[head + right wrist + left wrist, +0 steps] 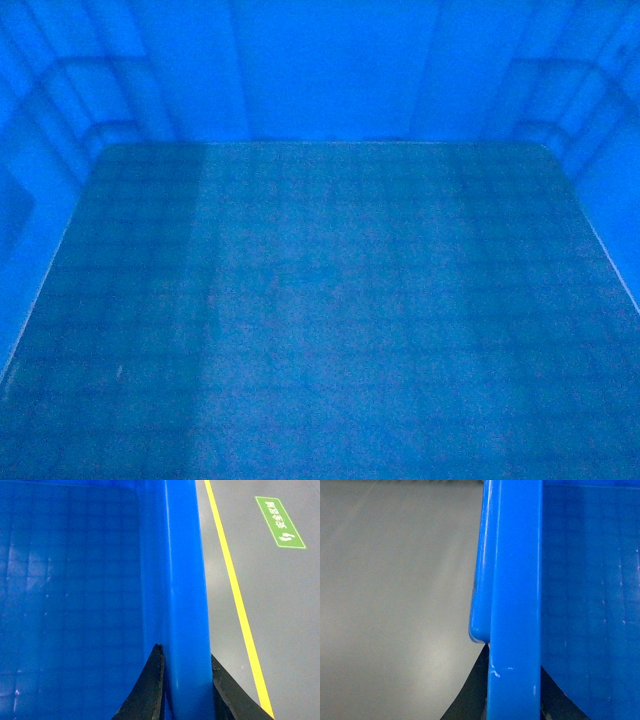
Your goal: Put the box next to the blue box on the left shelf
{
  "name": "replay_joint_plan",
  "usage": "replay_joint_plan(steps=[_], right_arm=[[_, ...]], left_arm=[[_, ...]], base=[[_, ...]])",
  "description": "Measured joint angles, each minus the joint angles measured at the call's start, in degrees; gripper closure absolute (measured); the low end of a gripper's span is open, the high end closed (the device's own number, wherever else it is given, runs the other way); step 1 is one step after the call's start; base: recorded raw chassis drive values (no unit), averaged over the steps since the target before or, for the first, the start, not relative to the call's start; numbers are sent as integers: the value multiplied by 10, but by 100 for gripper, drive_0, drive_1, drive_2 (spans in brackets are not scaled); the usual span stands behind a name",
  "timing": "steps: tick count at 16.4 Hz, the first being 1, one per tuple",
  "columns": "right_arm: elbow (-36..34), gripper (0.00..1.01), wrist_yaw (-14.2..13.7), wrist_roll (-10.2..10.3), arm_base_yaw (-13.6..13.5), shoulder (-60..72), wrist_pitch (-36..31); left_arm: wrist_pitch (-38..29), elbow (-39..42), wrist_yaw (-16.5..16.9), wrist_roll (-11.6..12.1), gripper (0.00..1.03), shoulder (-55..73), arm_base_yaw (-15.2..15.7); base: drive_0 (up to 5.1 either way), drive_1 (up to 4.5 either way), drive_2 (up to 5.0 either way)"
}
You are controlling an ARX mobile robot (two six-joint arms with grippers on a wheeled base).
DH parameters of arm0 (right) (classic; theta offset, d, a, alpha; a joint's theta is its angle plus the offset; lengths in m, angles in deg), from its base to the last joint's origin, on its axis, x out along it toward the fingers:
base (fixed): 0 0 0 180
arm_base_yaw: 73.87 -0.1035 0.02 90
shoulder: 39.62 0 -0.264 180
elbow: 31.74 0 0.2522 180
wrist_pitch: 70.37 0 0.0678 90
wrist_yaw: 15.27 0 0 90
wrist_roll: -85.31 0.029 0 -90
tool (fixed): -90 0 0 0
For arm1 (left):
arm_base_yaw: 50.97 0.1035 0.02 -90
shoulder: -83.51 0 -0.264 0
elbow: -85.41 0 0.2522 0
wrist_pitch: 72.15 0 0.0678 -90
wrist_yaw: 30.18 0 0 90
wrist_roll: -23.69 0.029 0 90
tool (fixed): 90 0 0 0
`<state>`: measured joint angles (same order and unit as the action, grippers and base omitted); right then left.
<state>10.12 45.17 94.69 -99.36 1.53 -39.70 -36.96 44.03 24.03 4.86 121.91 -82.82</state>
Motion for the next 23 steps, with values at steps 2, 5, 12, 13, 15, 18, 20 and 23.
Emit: replay_joint_plan(steps=[2, 5, 12, 13, 15, 18, 20, 23], right_arm=[[0, 89, 0, 0, 0, 0, 1], [0, 89, 0, 0, 0, 0, 0], [0, 89, 0, 0, 0, 0, 0], [0, 89, 0, 0, 0, 0, 0], [0, 89, -1, 0, 0, 0, 2], [0, 89, 0, 0, 0, 0, 2], [0, 89, -1, 0, 0, 0, 1], [0, 89, 0, 0, 0, 0, 1]], left_arm=[[1, 0, 0, 0, 95, 1, 0], [0, 0, 0, 0, 95, 0, 0], [1, 0, 0, 0, 95, 0, 0], [1, 0, 0, 0, 95, 0, 0], [0, 0, 0, 0, 95, 1, 0], [1, 0, 0, 0, 95, 0, 0], [0, 0, 0, 0, 95, 0, 0], [1, 0, 0, 0, 95, 1, 0]], base=[[5, 414, -404], [2, 411, -407], [-1, 408, -410], [1, 410, -408], [-6, 403, -415], [5, 414, -404], [3, 412, -406], [-3, 406, -412]])
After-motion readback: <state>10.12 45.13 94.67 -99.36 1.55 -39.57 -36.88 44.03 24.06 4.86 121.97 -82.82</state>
